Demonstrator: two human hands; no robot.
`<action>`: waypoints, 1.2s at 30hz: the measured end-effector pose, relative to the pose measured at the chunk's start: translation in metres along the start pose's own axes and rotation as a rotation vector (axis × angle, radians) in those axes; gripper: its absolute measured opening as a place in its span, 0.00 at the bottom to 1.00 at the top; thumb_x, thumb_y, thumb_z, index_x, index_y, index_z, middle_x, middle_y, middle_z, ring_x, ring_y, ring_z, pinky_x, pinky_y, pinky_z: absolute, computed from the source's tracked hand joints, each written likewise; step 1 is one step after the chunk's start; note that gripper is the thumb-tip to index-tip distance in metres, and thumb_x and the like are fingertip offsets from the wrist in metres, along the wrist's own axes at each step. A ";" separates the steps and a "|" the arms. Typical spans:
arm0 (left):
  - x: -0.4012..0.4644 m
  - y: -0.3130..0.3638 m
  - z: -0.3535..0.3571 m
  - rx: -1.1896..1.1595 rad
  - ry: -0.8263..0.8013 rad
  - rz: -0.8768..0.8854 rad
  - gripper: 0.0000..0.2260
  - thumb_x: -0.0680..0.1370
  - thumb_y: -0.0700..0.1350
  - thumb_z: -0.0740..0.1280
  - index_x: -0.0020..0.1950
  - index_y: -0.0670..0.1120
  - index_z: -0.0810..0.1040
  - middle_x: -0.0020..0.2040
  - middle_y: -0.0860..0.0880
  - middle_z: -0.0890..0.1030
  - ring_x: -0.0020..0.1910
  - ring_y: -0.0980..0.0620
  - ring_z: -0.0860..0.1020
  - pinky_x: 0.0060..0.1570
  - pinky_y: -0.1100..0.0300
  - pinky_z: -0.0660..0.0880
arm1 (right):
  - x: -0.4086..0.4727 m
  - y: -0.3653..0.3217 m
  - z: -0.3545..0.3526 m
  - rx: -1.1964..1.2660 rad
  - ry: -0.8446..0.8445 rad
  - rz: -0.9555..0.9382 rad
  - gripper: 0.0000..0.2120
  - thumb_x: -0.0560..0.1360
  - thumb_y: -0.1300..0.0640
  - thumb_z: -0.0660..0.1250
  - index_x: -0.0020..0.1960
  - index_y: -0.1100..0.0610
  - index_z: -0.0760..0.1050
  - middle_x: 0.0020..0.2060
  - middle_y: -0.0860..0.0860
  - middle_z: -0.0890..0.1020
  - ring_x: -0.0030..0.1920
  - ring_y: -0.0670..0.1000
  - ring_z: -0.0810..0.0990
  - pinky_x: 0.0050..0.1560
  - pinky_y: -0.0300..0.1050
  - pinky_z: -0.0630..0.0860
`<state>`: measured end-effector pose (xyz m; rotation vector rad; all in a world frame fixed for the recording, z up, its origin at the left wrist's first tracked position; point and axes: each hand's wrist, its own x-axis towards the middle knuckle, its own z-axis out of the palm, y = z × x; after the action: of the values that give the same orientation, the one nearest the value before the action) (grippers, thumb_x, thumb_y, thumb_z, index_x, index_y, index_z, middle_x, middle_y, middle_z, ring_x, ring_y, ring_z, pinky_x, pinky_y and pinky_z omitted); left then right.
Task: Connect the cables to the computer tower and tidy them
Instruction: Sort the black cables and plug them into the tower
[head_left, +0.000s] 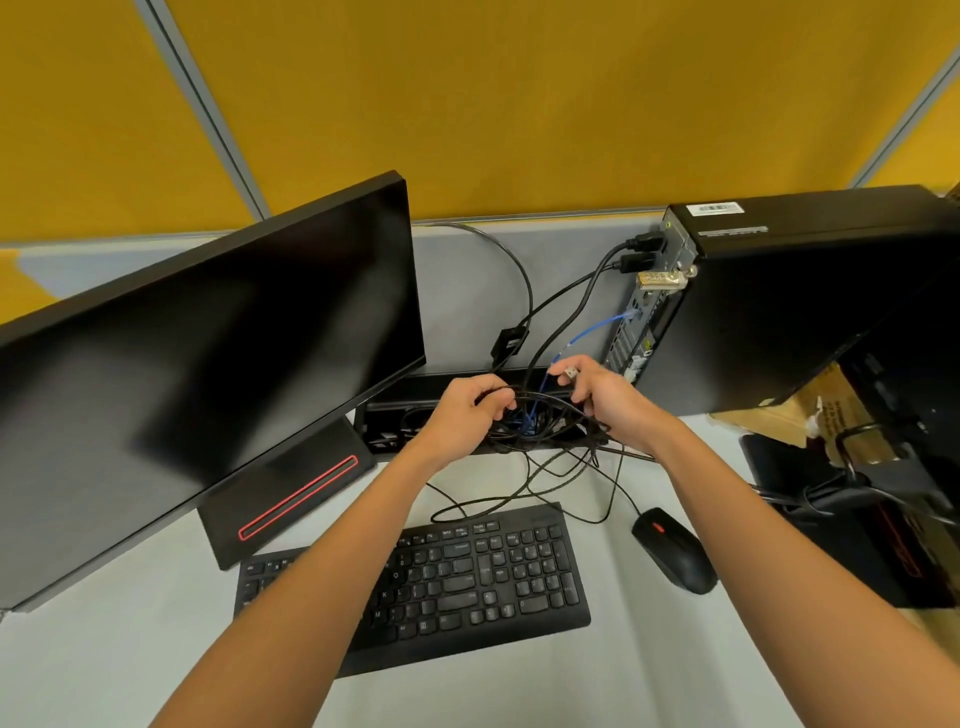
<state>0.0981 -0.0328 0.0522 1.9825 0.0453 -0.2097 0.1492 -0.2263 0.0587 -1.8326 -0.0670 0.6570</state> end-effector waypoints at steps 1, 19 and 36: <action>-0.001 0.000 -0.001 -0.027 -0.009 -0.001 0.11 0.81 0.42 0.60 0.41 0.47 0.78 0.32 0.52 0.72 0.28 0.59 0.67 0.33 0.66 0.64 | 0.001 0.000 -0.002 -0.116 0.009 -0.019 0.19 0.76 0.67 0.52 0.61 0.54 0.74 0.52 0.53 0.72 0.44 0.46 0.70 0.43 0.38 0.67; -0.001 0.004 0.012 -0.132 0.043 0.011 0.08 0.81 0.41 0.61 0.45 0.46 0.78 0.44 0.50 0.75 0.34 0.58 0.74 0.37 0.67 0.72 | 0.007 0.008 0.011 -0.319 -0.124 -0.345 0.02 0.73 0.62 0.71 0.43 0.57 0.82 0.35 0.54 0.82 0.37 0.47 0.79 0.42 0.45 0.80; 0.003 -0.006 0.021 0.163 0.188 0.066 0.14 0.83 0.44 0.56 0.42 0.42 0.75 0.34 0.50 0.75 0.30 0.58 0.71 0.31 0.66 0.68 | -0.002 0.014 0.022 0.869 -0.289 0.019 0.13 0.71 0.58 0.65 0.53 0.63 0.74 0.46 0.65 0.80 0.50 0.64 0.80 0.58 0.56 0.74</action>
<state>0.0980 -0.0493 0.0382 2.1582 0.0863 0.0169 0.1332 -0.2136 0.0426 -0.9005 0.0431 0.7987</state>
